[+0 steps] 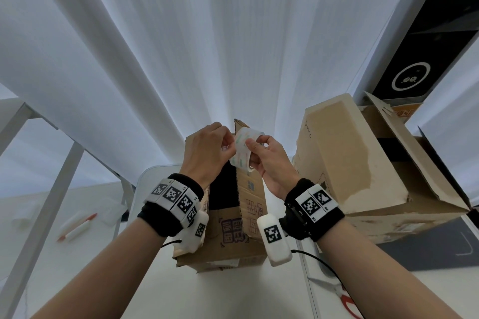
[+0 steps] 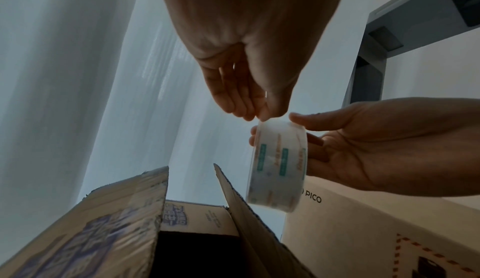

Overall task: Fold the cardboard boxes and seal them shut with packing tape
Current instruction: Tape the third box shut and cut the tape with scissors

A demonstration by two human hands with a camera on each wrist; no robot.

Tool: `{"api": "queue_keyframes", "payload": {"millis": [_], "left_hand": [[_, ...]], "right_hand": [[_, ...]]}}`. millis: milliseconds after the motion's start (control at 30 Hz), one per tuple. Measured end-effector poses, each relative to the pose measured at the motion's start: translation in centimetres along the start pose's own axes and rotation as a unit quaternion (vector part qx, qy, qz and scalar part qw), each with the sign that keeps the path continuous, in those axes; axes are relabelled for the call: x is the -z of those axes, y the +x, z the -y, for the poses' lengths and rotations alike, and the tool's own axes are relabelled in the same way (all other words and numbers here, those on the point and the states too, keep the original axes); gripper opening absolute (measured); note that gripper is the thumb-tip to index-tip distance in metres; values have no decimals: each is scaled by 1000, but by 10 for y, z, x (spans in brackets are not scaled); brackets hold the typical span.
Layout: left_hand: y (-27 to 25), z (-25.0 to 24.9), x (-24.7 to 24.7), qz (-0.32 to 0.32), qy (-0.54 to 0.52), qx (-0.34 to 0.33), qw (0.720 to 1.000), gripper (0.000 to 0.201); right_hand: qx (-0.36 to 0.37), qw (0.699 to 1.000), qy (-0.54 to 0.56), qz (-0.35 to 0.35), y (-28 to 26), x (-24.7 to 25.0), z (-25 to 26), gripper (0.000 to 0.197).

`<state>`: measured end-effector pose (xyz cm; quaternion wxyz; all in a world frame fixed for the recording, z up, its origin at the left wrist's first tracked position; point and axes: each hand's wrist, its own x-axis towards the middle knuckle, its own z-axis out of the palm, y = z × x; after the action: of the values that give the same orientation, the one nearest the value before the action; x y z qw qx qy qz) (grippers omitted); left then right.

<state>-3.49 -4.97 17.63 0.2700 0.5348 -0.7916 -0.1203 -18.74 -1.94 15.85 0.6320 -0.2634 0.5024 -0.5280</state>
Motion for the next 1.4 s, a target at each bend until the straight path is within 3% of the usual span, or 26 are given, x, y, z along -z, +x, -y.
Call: {"api": "queue_keyframes", "payload": {"millis": [267, 367, 433, 500, 667, 733, 833, 967, 1033, 1100, 1233, 1300, 1400], "left_hand": [[-4, 4, -4, 12, 19, -48, 999, 27], [-5, 4, -5, -4, -45, 12, 999, 21], [-3, 3, -3, -30, -131, 85, 987, 16], [0, 0, 3, -36, -187, 119, 975, 9], [-1, -5, 18, -16, -165, 17, 986, 6], [-2, -3, 16, 3, -158, 5, 987, 7], [-4, -3, 13, 18, -164, 27, 986, 15], [1, -7, 13, 10, -169, 98, 981, 23], [5, -5, 14, 17, -221, 170, 960, 35], [8, -3, 14, 31, -305, 234, 923, 40], [6, -11, 12, 112, -488, 310, 809, 39], [7, -19, 9, 77, -525, 330, 781, 40], [6, -40, 9, 16, -518, 355, 778, 15]], "right_hand": [[-4, 1000, 7, 8, -1, -1, 2, 28], [-4, 999, 11, 32, -2, 0, 6, 24], [-10, 999, 19, 46, -4, -1, 6, 22], [-18, 998, 32, 47, -4, -2, 5, 22], [-27, 997, 59, 29, -3, -2, 4, 26], [-27, 997, 64, 24, -1, -2, 3, 31], [-28, 997, 70, 16, 0, -3, 1, 42], [-25, 997, 75, 14, 2, -5, -3, 37], [-19, 997, 79, 20, 1, -6, -3, 32], [-9, 996, 81, 26, 0, -5, 0, 27], [10, 992, 113, 50, 0, -5, 7, 17], [11, 990, 131, 59, 0, -7, 8, 17], [12, 987, 146, 73, 0, -9, 7, 16]]}}
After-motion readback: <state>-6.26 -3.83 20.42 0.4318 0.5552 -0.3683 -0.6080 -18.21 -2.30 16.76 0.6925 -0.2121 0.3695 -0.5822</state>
